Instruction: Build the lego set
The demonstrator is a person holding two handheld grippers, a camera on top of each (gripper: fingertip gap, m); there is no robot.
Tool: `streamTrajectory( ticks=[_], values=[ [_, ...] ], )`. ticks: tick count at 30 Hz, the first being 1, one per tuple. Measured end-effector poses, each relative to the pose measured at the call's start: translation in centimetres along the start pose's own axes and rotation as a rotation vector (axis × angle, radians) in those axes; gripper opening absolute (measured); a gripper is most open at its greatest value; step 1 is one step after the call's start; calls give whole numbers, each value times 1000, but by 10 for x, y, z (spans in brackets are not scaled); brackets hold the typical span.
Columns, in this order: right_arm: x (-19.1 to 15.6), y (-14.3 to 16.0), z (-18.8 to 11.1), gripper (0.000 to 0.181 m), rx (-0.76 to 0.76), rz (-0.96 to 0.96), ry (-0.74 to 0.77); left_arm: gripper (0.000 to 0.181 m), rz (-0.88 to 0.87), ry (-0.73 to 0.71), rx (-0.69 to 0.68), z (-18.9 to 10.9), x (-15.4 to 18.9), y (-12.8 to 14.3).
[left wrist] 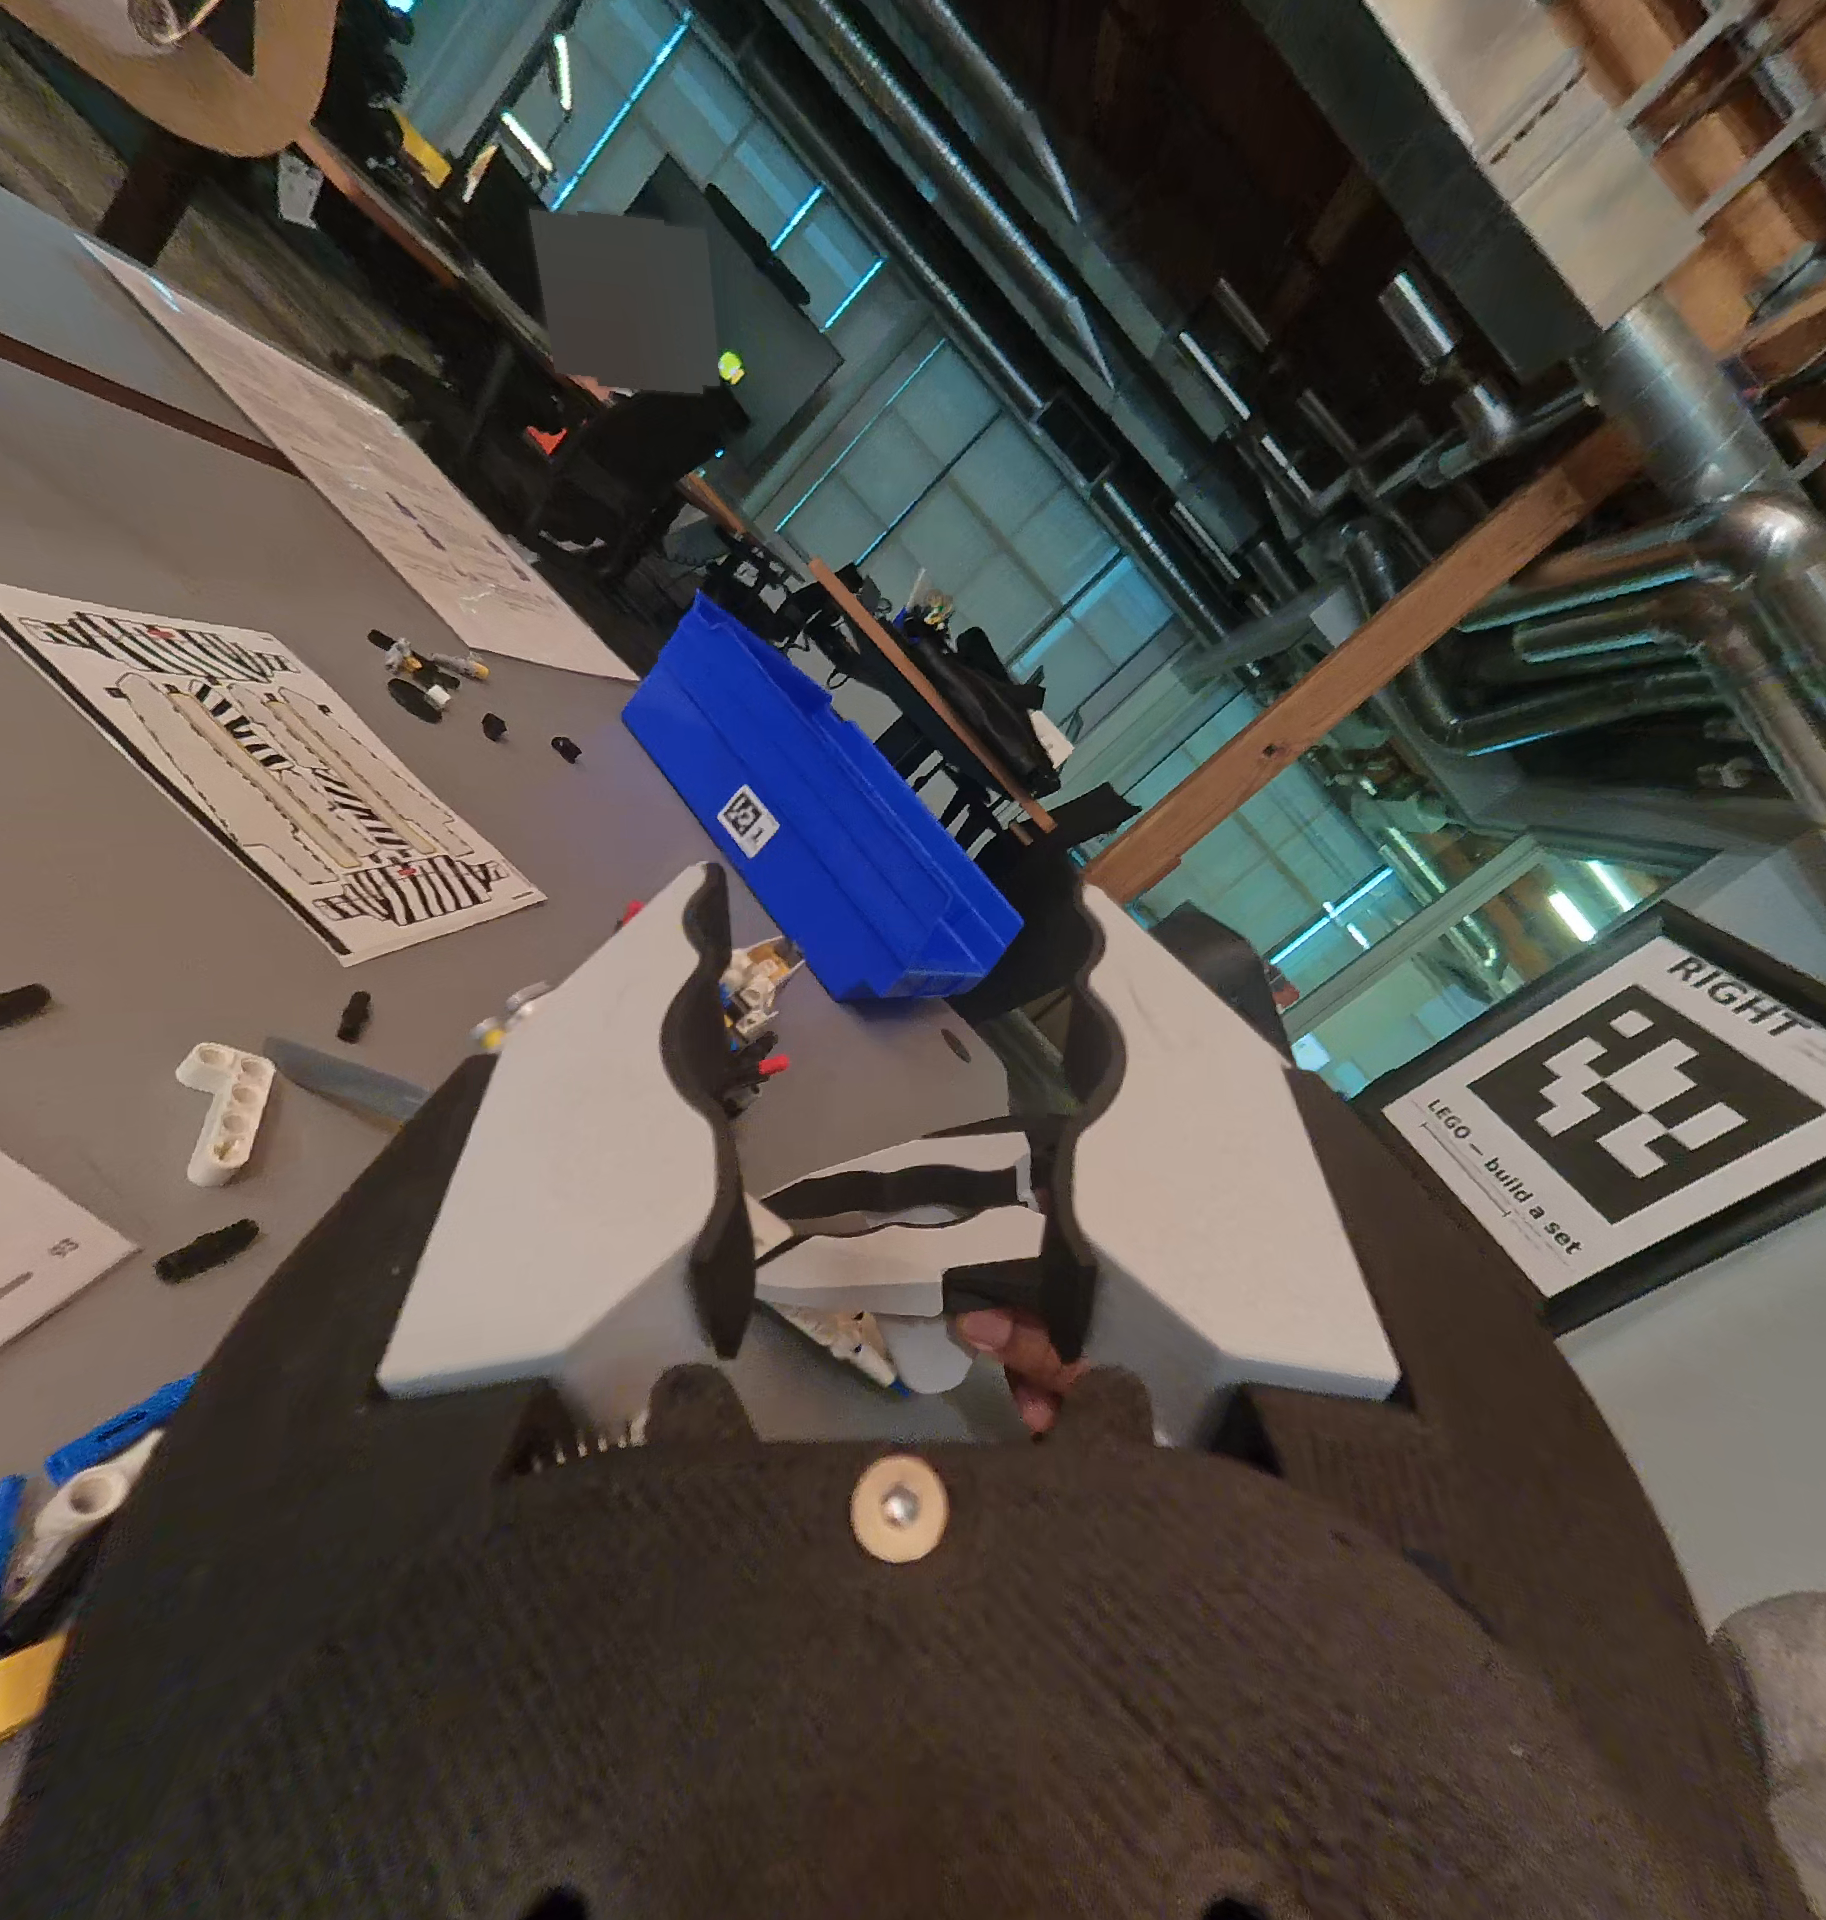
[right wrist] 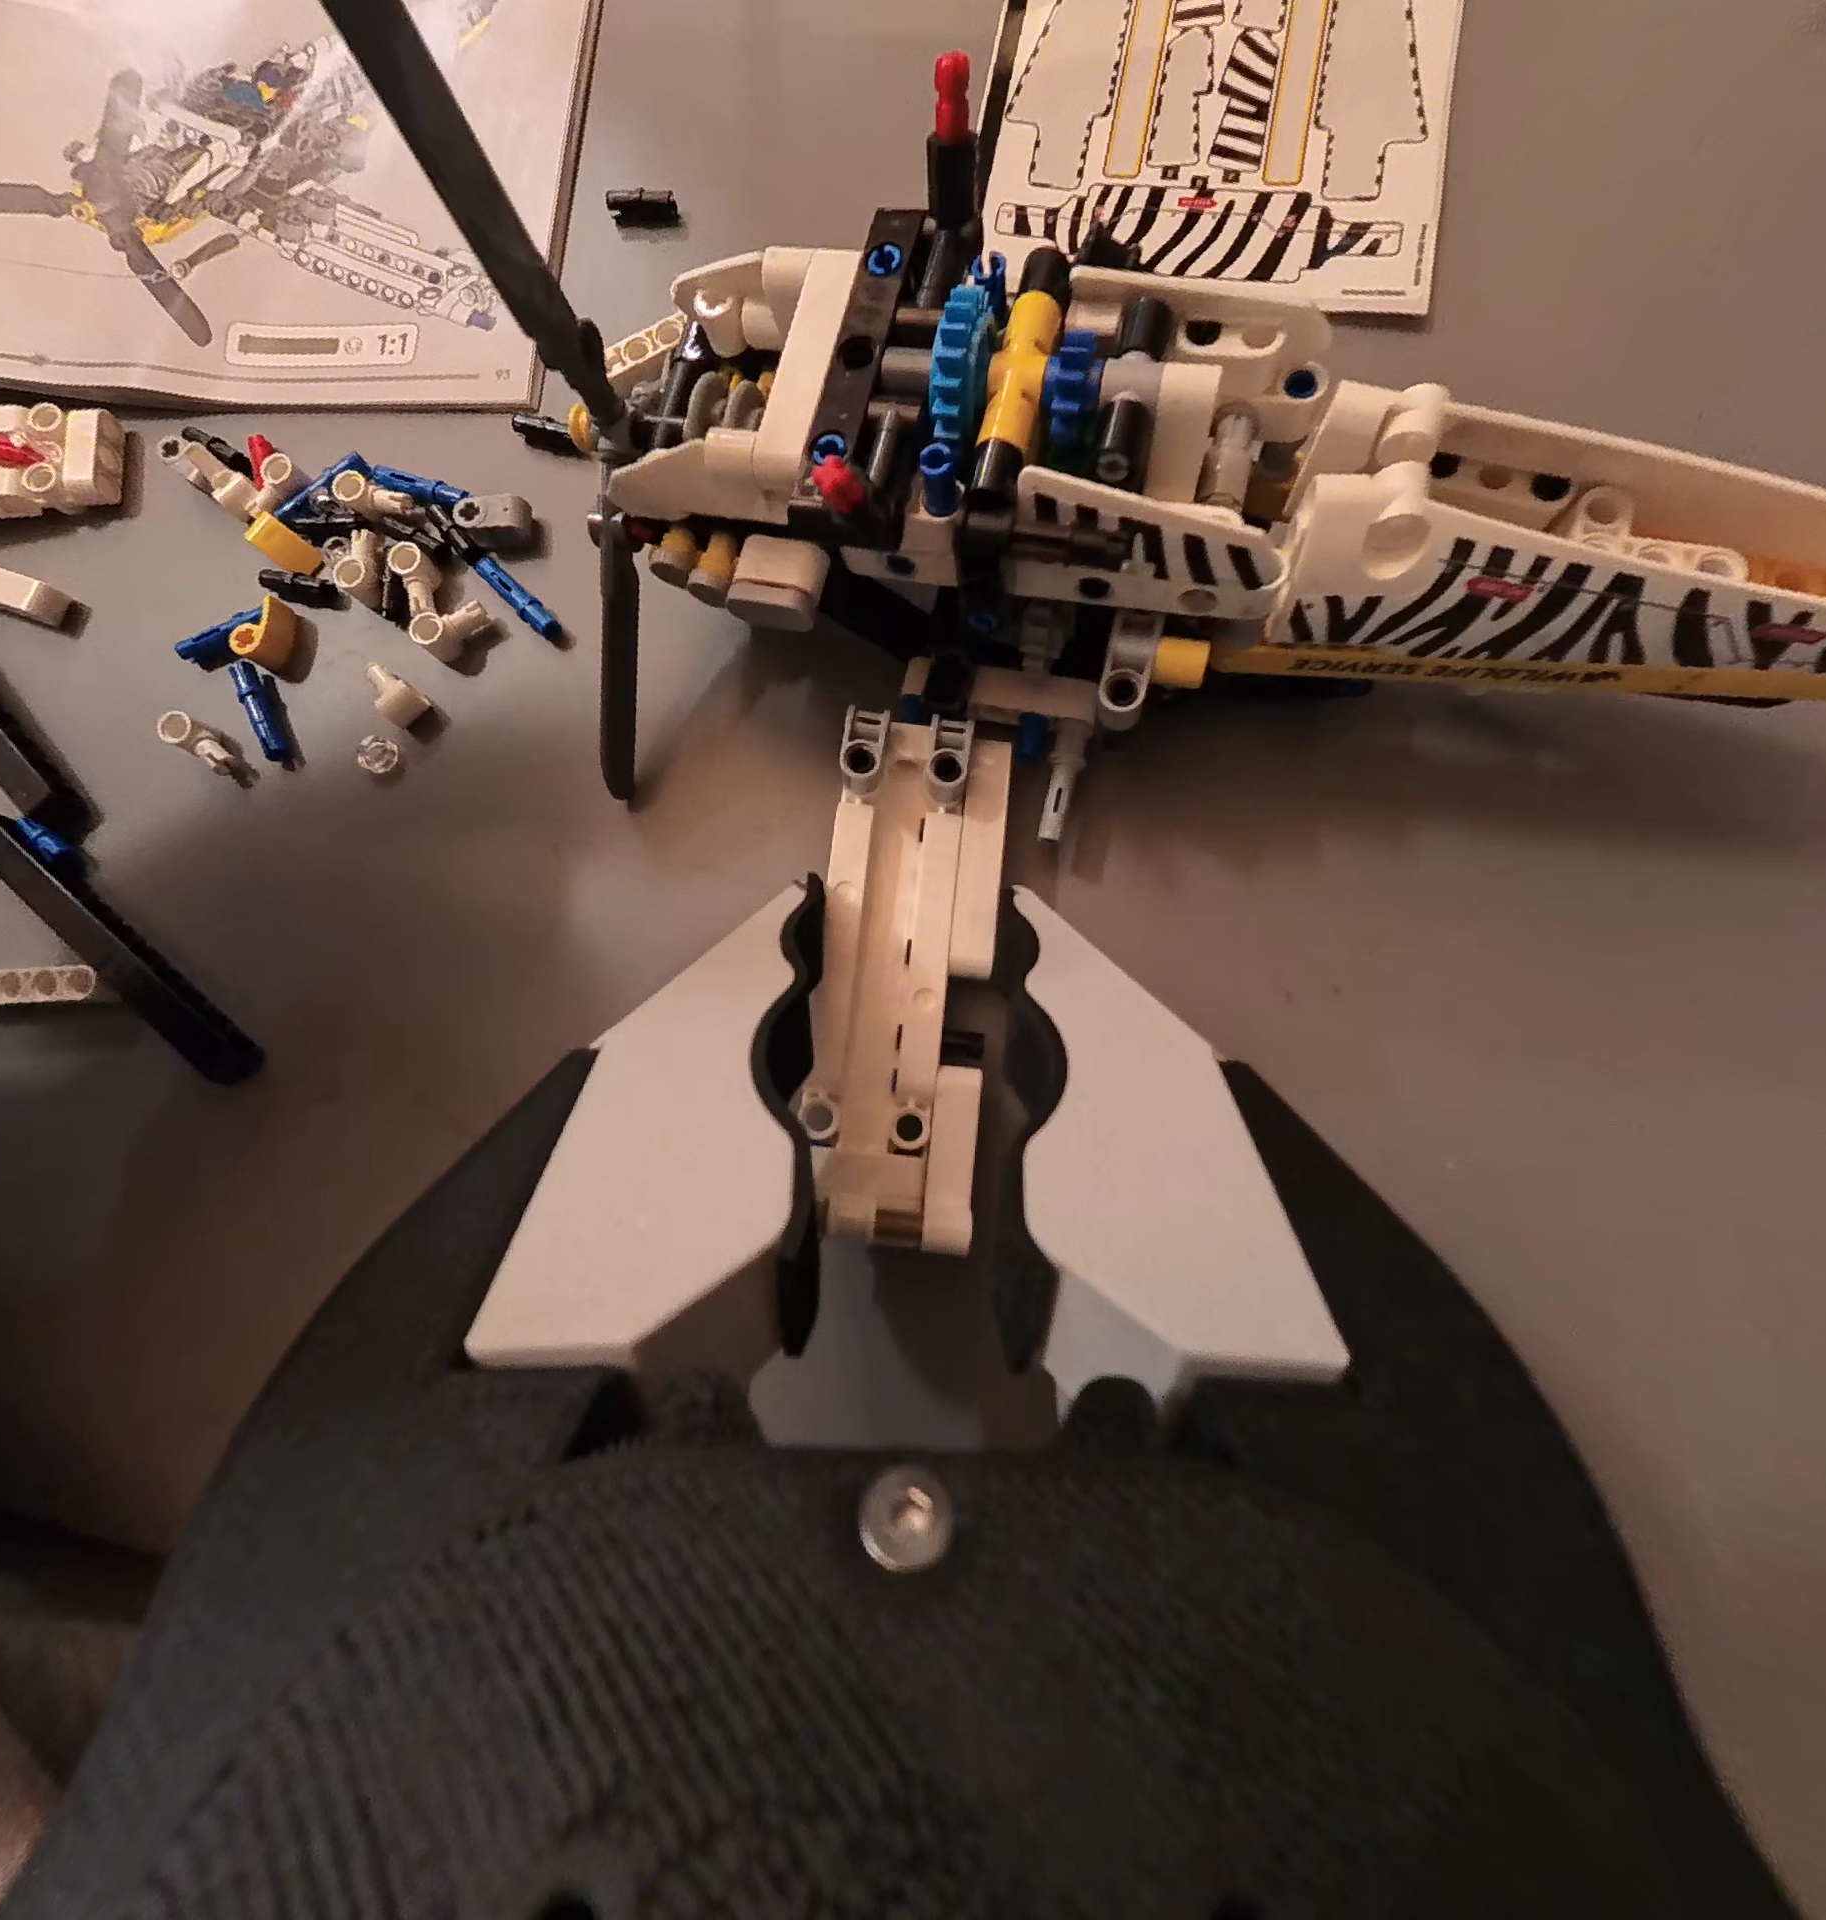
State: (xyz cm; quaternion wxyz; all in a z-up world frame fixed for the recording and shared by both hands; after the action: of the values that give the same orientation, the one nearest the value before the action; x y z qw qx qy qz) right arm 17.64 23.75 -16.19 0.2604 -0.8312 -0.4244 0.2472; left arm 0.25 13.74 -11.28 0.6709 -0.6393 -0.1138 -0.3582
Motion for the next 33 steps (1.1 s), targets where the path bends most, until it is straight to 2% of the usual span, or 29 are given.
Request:
streamTrajectory(
  ticks=[3, 9, 15, 21, 26, 33],
  values=[
    [0, 0, 0, 32, 6, 5, -6, 75, 35, -44, -78, 3, -3, -1],
    [0, 0, 2, 32, 18, 12, -23, 88, 179, -161, -270, 9, -6, 6],
    [0, 0, 1, 32, 28, 15, -29, 89, 178, -151, -309, 14, -5, 13],
    [1, 2, 1, 32, 46, 11, -20, 83, 195, 15, -266, 18, 13, 17],
    [4, 4, -2, 32, 56, -11, 16, 81, 289, 64, -339, 25, 26, 28],
    [6, 15, -5, 32, 64, -107, 68, 72, 230, 202, -316, 26, 38, 31]
  ],
)
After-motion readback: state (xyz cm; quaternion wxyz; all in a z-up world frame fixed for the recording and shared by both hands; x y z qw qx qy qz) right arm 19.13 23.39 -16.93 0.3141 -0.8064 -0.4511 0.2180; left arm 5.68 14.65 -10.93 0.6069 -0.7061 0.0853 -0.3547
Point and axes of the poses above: each gripper's, where its closed fingertips meet, z out along the fingers, y out of its underside, x = y × z across the jaws, the point moved 10 cm from there along -z, back along the fingers, and after that the axes turned 9 degrees about z, right-handed, at the moved point
